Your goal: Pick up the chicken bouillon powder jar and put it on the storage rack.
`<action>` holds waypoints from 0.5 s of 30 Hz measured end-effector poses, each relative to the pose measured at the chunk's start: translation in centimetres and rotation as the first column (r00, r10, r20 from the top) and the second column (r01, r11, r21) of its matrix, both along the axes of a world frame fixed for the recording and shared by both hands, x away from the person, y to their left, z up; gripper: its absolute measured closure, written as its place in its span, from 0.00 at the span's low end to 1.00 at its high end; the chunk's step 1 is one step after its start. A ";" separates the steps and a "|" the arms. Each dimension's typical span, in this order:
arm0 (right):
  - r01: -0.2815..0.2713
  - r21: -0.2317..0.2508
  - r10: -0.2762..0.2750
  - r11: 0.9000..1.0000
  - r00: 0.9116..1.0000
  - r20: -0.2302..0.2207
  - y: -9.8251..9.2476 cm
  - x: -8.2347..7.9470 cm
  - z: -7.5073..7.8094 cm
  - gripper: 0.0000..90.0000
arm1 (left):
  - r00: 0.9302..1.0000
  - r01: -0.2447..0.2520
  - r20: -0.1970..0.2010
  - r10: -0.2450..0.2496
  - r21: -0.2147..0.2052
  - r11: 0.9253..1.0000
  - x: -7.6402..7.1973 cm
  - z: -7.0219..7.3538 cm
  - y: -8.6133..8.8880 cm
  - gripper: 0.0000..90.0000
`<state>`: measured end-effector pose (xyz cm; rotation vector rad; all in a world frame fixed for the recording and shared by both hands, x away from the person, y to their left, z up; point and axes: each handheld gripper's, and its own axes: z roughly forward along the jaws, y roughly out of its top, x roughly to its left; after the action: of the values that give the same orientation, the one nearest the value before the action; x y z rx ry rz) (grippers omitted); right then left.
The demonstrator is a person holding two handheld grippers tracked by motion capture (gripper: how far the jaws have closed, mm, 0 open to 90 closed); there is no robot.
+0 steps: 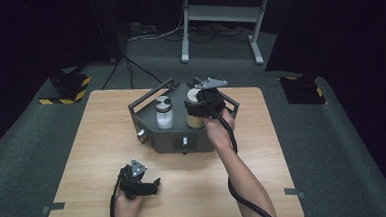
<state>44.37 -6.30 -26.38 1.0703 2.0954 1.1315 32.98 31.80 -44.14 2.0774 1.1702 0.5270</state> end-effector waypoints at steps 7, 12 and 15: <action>-0.001 -0.003 0.001 1.000 1.000 -0.001 0.0 0.0 0.0 0.36 | 1.000 0.000 0.000 0.000 0.000 1.000 0.0 0.0 0.0 0.06; 0.012 -0.006 -0.012 1.000 1.000 0.020 0.3 -0.3 0.0 0.29 | 1.000 0.000 0.000 0.000 0.000 1.000 0.0 0.0 0.0 0.06; 0.015 -0.036 -0.013 0.999 0.999 0.052 0.9 -1.0 0.1 0.18 | 1.000 0.000 0.000 0.000 0.000 1.000 0.0 0.0 0.0 0.06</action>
<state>43.41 -5.36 -26.24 1.0265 2.0572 1.0988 32.98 31.79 -44.14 2.0775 1.1700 0.5270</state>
